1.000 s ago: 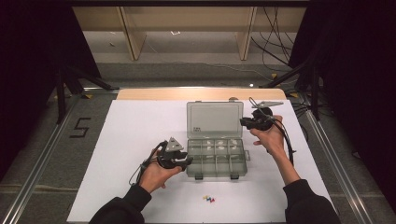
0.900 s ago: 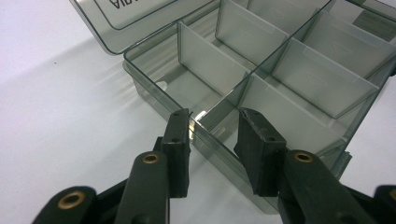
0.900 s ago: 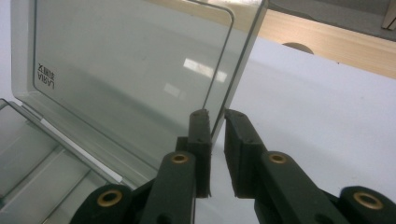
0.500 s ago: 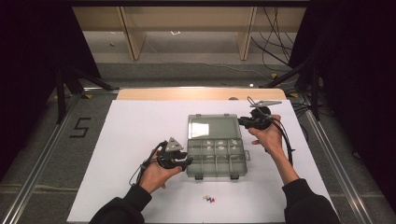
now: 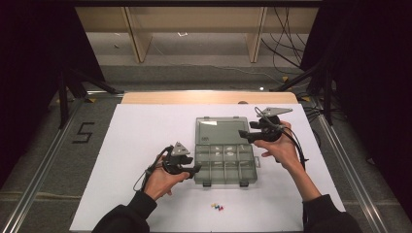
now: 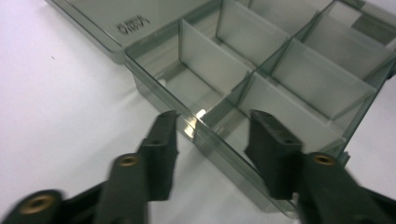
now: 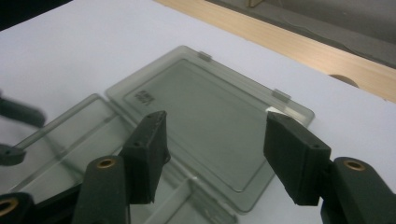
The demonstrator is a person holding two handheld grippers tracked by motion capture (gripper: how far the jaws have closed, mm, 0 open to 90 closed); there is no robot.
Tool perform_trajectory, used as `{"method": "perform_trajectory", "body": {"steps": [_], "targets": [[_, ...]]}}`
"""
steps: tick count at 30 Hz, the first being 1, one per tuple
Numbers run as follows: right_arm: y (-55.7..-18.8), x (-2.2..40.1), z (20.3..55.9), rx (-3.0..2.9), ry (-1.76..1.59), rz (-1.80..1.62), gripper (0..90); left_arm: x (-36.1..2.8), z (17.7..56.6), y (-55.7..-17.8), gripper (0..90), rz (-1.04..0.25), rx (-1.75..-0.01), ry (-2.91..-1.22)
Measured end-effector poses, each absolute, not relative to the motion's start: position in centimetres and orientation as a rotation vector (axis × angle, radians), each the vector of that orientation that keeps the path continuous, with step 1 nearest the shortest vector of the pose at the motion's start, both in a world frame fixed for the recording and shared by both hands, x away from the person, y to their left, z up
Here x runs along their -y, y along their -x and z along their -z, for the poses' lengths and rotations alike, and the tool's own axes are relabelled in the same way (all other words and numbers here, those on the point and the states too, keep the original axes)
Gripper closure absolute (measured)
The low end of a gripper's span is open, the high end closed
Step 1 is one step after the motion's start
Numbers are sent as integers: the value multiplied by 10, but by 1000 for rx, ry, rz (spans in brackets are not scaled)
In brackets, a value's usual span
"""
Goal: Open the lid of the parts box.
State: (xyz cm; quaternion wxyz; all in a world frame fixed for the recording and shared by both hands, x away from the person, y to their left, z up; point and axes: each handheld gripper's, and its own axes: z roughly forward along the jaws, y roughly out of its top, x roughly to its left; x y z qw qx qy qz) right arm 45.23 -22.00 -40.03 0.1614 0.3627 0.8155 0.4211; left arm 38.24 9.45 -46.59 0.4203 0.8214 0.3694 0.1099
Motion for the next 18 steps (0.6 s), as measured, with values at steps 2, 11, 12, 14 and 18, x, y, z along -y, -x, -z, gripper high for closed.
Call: {"method": "perform_trajectory", "body": {"steps": [2, 11, 12, 14, 18], "targets": [[-443, 215, 395, -2350, -1010, -1186, 384, -99, 461, -381, 417, -278, -940, -2031], [-405, 195, 385, -2466, -823, -1178, 359, -113, 445, -363, 297, -331, -854, -1928], [-403, 193, 385, -2475, -811, -1173, 359, -113, 444, -361, 294, -340, -850, -1917], [-397, 190, 384, -2487, -788, -1171, 357, -114, 441, -355, 277, -351, -823, -1909], [-386, 185, 384, -2517, -747, -1186, 356, -117, 438, -347, 234, -366, -785, -1892]]}}
